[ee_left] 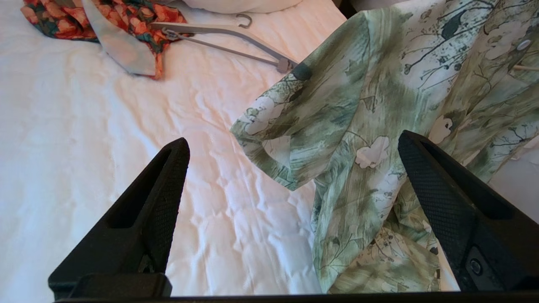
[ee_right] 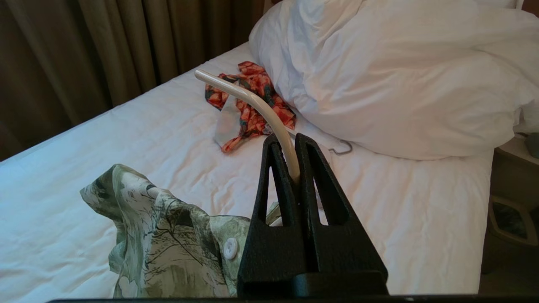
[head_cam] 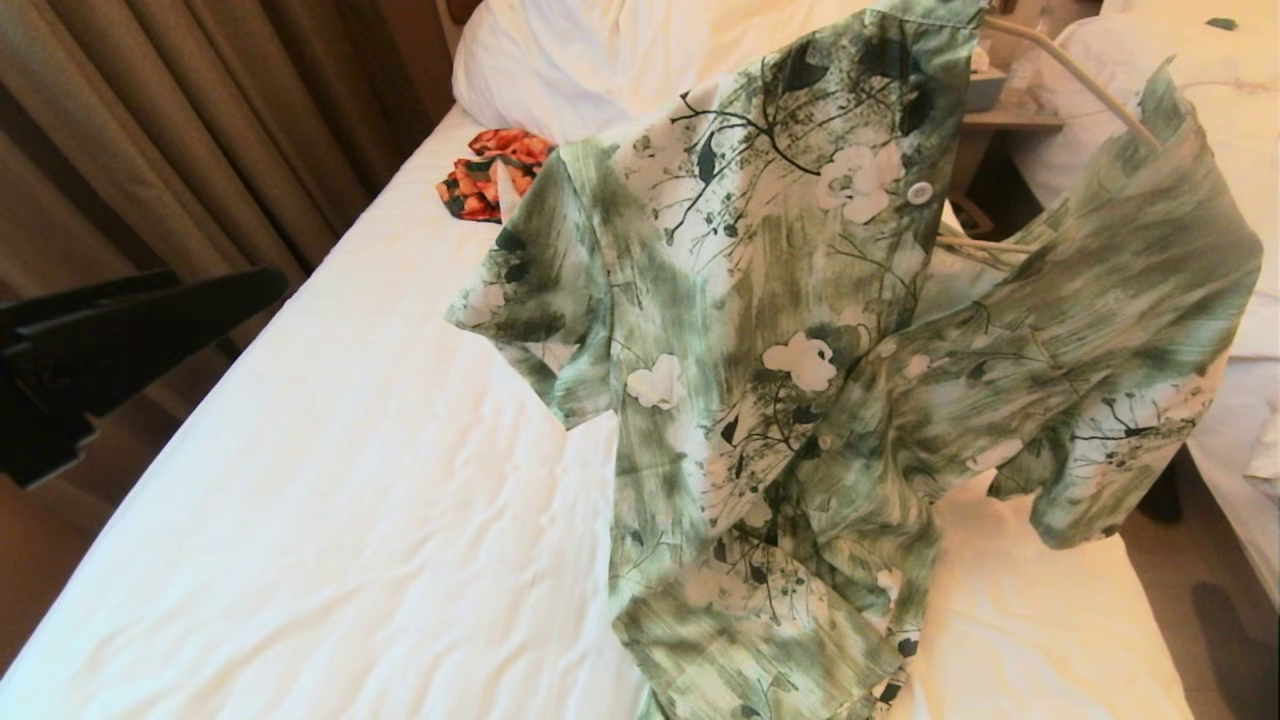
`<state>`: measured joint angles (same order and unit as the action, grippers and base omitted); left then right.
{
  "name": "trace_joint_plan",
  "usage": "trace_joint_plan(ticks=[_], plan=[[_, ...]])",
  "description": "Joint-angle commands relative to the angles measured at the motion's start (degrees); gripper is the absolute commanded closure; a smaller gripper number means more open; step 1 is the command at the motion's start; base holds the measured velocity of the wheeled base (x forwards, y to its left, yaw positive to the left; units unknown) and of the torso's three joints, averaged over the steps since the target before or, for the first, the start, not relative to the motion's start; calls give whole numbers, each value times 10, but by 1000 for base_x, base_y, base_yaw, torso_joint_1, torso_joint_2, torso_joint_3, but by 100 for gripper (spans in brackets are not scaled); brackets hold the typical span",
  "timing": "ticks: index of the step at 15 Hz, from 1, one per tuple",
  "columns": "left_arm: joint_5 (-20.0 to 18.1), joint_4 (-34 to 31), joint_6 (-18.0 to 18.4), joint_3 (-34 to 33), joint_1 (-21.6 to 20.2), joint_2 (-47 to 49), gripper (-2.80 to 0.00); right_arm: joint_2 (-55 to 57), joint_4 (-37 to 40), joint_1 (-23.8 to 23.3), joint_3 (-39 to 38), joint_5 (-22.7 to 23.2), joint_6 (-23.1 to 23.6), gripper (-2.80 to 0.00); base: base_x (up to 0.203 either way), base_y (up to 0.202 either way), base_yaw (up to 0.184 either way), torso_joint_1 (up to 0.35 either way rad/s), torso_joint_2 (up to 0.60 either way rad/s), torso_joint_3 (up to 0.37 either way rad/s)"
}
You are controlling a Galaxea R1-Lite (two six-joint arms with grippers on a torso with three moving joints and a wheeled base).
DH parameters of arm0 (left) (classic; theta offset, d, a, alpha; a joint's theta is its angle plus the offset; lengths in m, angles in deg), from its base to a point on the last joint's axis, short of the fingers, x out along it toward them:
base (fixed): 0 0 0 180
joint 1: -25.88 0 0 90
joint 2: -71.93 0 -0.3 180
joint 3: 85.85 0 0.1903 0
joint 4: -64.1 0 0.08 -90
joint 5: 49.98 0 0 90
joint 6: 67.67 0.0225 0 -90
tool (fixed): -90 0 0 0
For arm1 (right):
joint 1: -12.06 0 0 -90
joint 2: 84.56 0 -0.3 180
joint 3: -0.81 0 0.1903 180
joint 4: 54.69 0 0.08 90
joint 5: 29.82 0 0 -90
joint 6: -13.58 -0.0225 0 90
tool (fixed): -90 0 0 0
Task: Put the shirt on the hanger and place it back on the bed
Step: Take the clothes hanger out of the clothes
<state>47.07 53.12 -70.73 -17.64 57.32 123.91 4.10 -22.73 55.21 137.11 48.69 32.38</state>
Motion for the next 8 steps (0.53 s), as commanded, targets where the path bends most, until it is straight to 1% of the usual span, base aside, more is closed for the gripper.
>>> trace_joint_plan(ticks=[1, 2, 5, 6, 8], plan=[[1, -4, 0, 2, -2, -4, -280, 0, 1, 0, -1, -1, 1, 0, 0, 0, 0, 0, 0, 0], [1, -16, -1, 4, -2, -4, -280, 0, 1, 0, -1, -1, 1, 0, 0, 0, 0, 0, 0, 0], [-1, -18, -5, -4, -2, -8, -280, 0, 1, 0, -2, -1, 1, 0, 0, 0, 0, 0, 0, 0], [-2, -18, -7, -4, -2, -7, 0, 0, 1, 0, -2, -1, 1, 0, 0, 0, 0, 0, 0, 0], [-2, -18, -7, -5, -2, -7, 0, 0, 1, 0, -2, -1, 1, 0, 0, 0, 0, 0, 0, 0]])
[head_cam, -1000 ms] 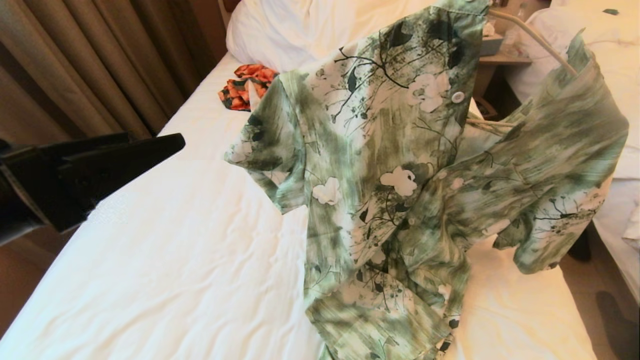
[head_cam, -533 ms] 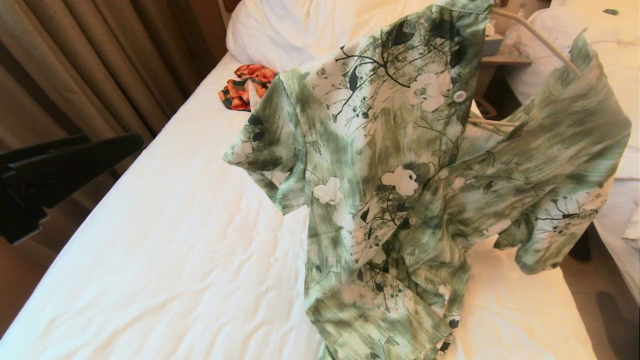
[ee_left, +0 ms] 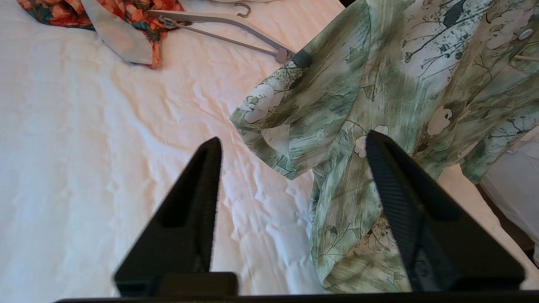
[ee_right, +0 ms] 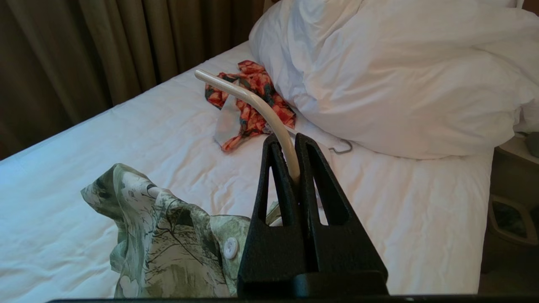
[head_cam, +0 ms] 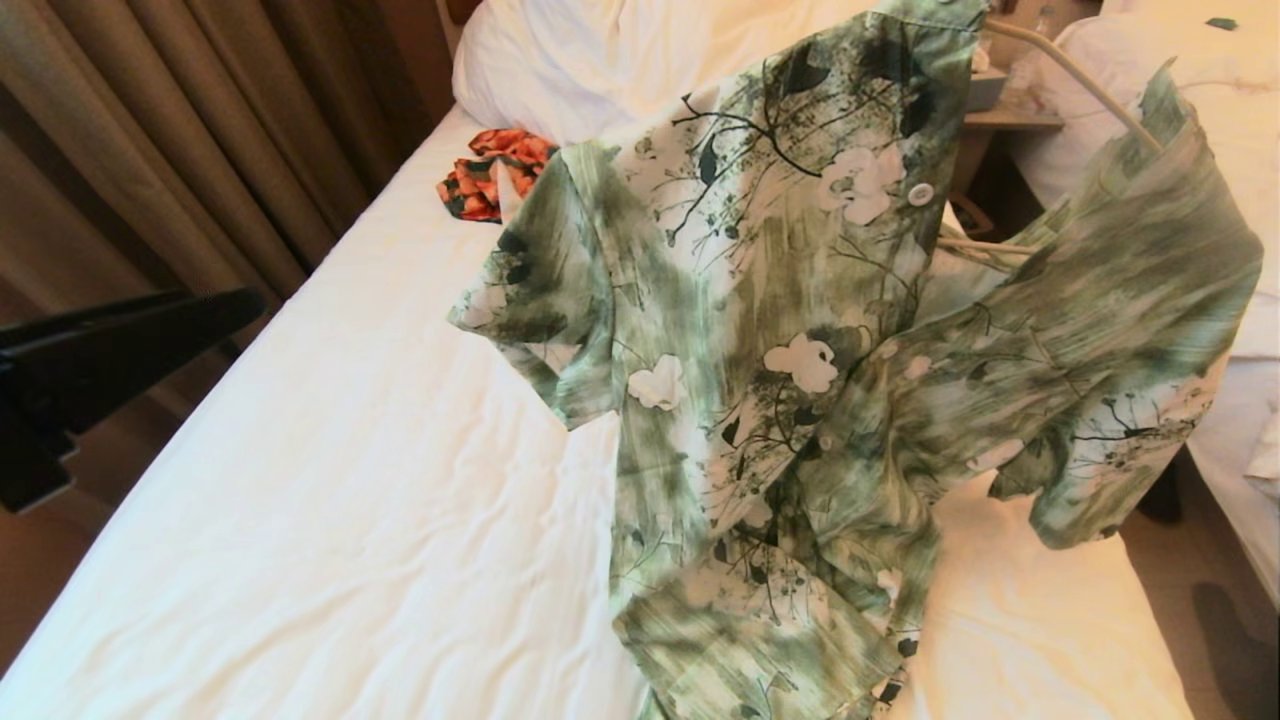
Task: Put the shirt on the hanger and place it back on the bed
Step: Take the clothes hanger out of the clothes
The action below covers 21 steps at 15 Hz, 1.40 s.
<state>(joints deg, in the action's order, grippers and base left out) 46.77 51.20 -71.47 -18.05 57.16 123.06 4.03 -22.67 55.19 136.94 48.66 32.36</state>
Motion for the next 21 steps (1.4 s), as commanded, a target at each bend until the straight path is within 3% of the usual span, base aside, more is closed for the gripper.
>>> trace_joint_plan(ticks=[1, 10, 15, 18, 19, 21], plan=[[0, 2, -1, 0, 0, 2, 0, 1, 0, 0, 0, -1, 1, 0, 0, 0, 0, 0, 0, 0], [-21, 7, -1, 5, 3, 51, 0, 1, 0, 0, -1, -1, -1, 0, 0, 0, 0, 0, 0, 0], [-75, 20, -1, 21, 5, 126, 0, 2, 0, 0, -1, -1, -2, 0, 0, 0, 0, 0, 0, 0], [-94, 67, 2, 54, 0, 177, 0, -4, 0, 0, -1, -1, 0, 0, 0, 0, 0, 0, 0, 0], [-109, 69, 6, 71, -7, 184, -280, -4, 0, -1, -1, -2, 2, 0, 0, 0, 0, 0, 0, 0], [-138, 66, 24, 104, -45, 194, -280, -4, 0, -4, -1, -1, 1, 0, 0, 0, 0, 0, 0, 0]])
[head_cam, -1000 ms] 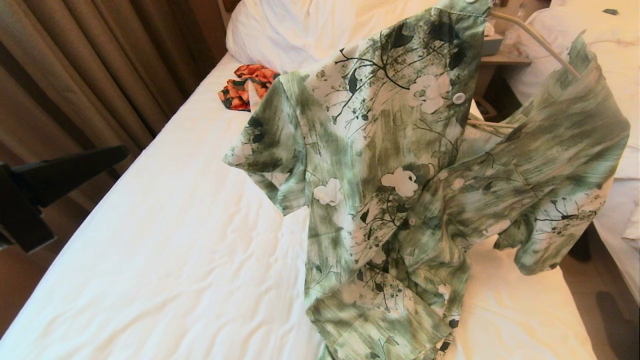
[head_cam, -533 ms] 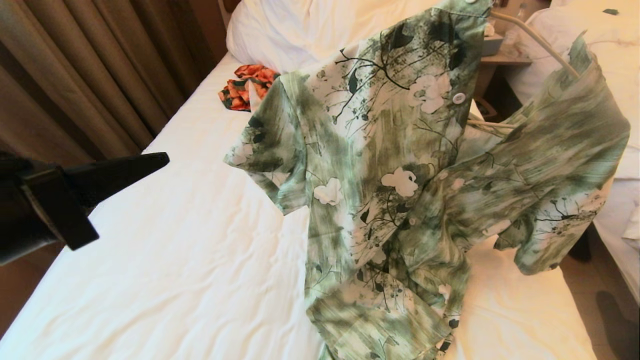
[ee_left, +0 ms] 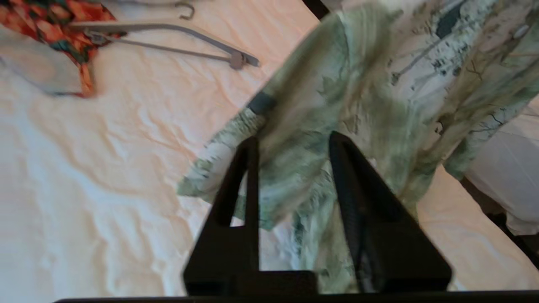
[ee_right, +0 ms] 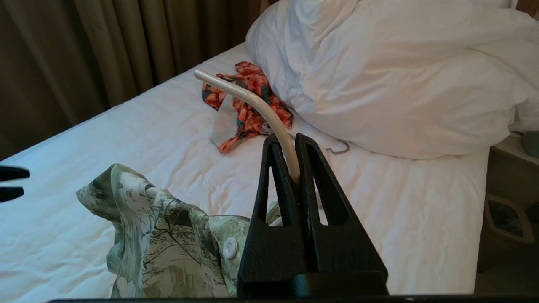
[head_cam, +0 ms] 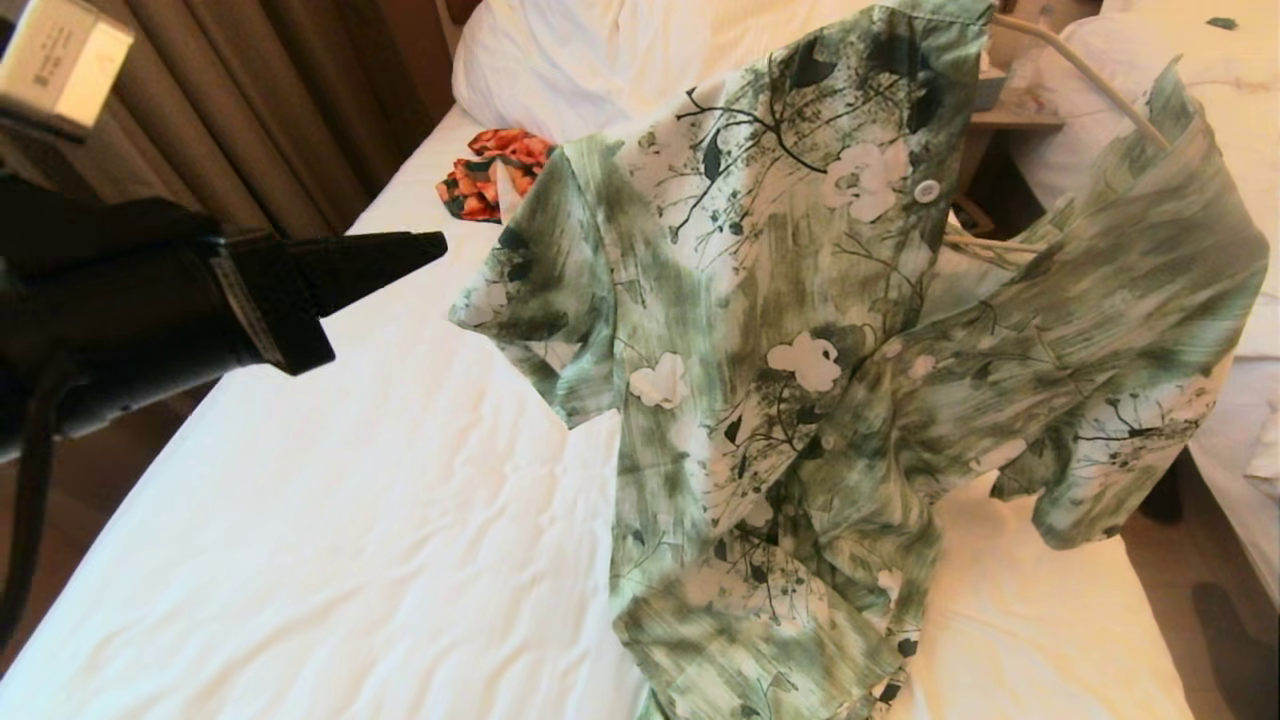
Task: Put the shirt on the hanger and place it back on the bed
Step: Take the clothes hanger out of the clothes
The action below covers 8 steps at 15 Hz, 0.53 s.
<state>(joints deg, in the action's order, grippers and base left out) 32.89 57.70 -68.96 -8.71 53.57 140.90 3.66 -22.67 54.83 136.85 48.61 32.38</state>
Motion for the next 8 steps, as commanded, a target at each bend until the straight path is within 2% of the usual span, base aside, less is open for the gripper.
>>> trace_joint_plan(ticks=[1, 3, 6, 8], plan=[[-24, 0, 4, 24, -31, 22, -280, 0, 1, -2, -1, 0, 1, 0, 0, 0, 0, 0, 0, 0], [-74, 0, 7, 49, -62, 46, -280, 2, 0, -3, -1, 1, 1, 0, 0, 0, 0, 0, 0, 0], [-126, 5, 9, 65, -70, 76, -280, 5, -2, -2, -1, 1, 2, 0, 0, 0, 0, 0, 0, 0], [-181, 12, 27, 77, -86, 103, -280, 5, -2, 0, -1, 1, 2, 0, 0, 0, 0, 0, 0, 0]])
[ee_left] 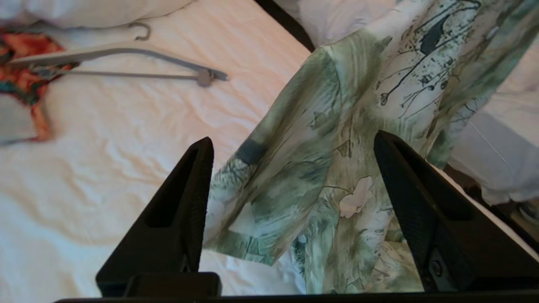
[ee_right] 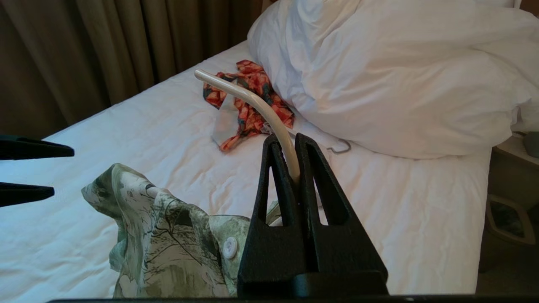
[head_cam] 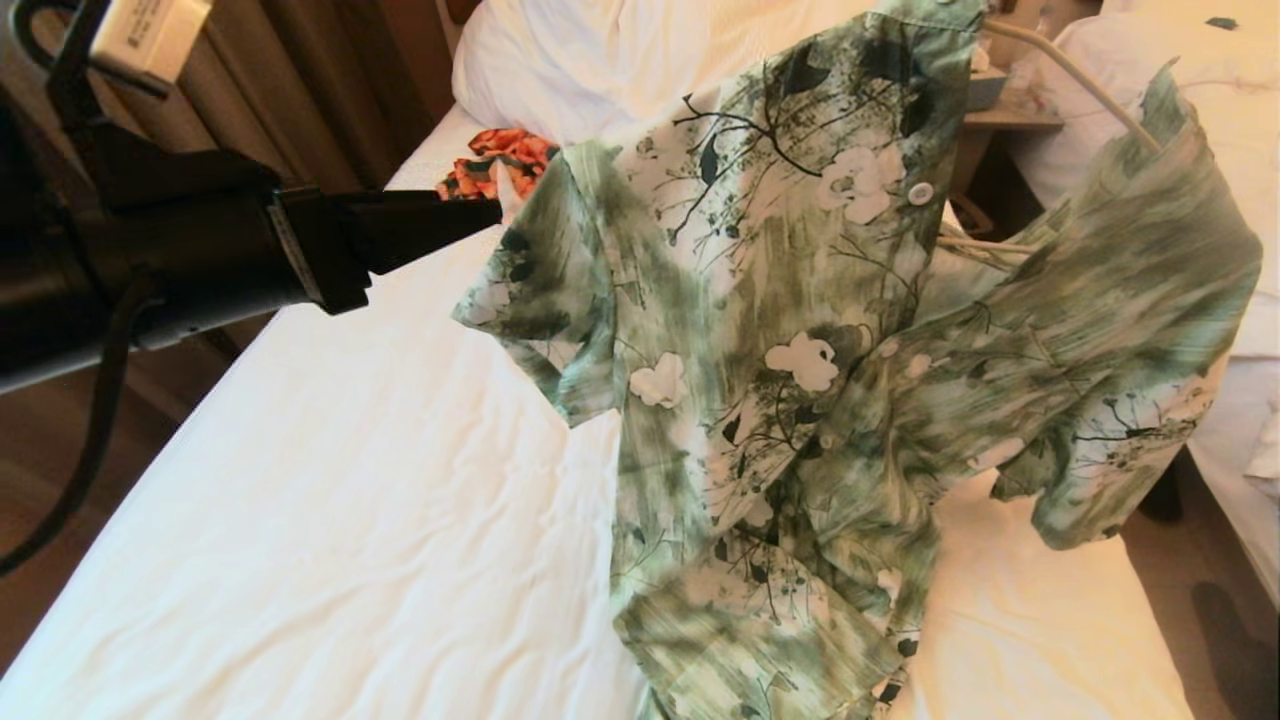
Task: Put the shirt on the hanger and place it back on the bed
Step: Take the clothes hanger out of the clothes
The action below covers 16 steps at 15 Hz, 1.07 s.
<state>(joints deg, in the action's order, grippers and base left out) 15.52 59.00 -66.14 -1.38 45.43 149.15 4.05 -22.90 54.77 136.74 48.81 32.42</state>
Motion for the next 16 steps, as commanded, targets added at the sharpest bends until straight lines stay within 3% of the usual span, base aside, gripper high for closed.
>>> trace_joint_plan(ticks=[1, 3, 7, 11, 16], plan=[[-50, 11, 12, 11, -24, 33, -280, 3, 1, 2, 0, -1, 1, 0, 0, 0, 0, 0, 0, 0], [-130, 29, 21, 26, -62, 56, -280, 6, 1, 2, 0, 0, 1, 0, 0, 0, 0, 0, 0, 0], [-179, 35, 29, 48, -99, 104, -280, 17, -2, 1, 0, 3, 1, 0, 0, 0, 0, 0, 0, 0], [-192, 82, 41, 63, -108, 153, -280, 19, -2, 1, 1, 3, 1, 0, 0, 0, 0, 0, 0, 0], [-193, 89, 41, 87, -101, 188, -280, 25, -3, -1, 1, 4, 1, 0, 0, 0, 0, 0, 0, 0]])
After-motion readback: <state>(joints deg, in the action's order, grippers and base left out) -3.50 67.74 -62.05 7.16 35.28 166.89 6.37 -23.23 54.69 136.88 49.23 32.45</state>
